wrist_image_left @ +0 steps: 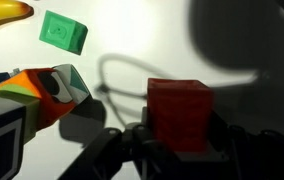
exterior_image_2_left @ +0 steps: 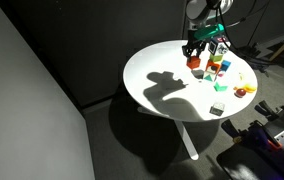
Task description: Put the orange block on the table
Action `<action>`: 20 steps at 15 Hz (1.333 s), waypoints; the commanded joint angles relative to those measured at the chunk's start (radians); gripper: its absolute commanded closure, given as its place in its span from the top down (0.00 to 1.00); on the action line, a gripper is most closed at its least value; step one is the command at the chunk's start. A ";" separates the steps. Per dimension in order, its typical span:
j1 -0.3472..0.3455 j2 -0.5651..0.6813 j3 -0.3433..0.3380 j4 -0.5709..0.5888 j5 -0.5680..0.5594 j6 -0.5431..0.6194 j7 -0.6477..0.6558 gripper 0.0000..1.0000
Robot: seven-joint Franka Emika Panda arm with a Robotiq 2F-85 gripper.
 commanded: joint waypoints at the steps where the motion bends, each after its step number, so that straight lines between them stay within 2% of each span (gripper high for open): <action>1: 0.012 0.048 -0.004 0.032 -0.021 0.036 0.028 0.29; 16: 0.049 0.201 -0.013 0.071 -0.021 0.174 0.035 0.29; 20: 0.062 0.242 -0.016 0.102 -0.013 0.160 0.058 0.29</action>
